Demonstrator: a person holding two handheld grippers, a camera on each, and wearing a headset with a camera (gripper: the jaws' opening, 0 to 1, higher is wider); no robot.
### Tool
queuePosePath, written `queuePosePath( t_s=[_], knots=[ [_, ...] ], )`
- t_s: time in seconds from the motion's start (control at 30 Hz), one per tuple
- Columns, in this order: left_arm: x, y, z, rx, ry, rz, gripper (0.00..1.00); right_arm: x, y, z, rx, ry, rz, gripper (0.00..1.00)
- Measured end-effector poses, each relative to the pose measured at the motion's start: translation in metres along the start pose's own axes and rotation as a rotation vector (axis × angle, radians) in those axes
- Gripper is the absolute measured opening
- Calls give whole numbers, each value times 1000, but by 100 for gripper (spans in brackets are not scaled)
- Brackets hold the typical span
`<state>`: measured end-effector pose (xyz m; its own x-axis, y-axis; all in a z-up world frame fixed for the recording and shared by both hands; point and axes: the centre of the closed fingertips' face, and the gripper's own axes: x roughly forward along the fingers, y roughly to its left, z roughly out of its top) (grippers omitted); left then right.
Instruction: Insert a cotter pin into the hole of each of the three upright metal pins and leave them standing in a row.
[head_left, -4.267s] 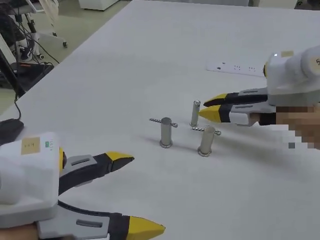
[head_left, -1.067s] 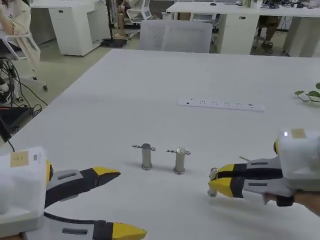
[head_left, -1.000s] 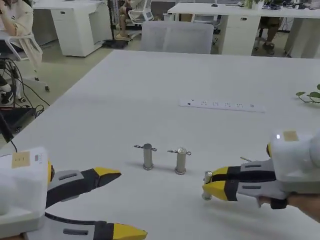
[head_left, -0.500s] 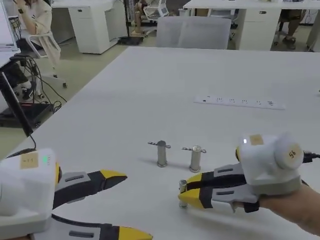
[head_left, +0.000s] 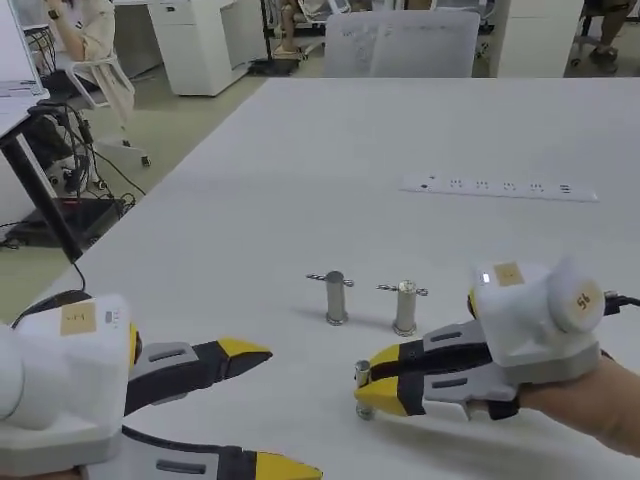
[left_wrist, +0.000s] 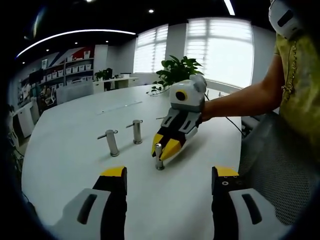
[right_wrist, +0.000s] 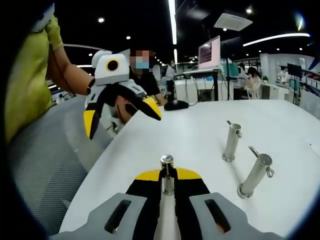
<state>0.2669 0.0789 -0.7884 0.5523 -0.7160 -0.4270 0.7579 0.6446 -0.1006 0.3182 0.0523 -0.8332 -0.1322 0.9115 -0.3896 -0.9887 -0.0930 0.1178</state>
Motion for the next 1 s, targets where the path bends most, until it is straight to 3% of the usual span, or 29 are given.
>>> queuePosePath(
  t_s=[0.5, 1.0],
  knots=[
    [6, -6, 2, 5, 16, -14, 68, -2, 6, -1, -61, 7, 19, 10],
    [7, -7, 5, 13, 19, -22, 66, -4, 3, 2, -48, 19, -9, 15]
  ],
)
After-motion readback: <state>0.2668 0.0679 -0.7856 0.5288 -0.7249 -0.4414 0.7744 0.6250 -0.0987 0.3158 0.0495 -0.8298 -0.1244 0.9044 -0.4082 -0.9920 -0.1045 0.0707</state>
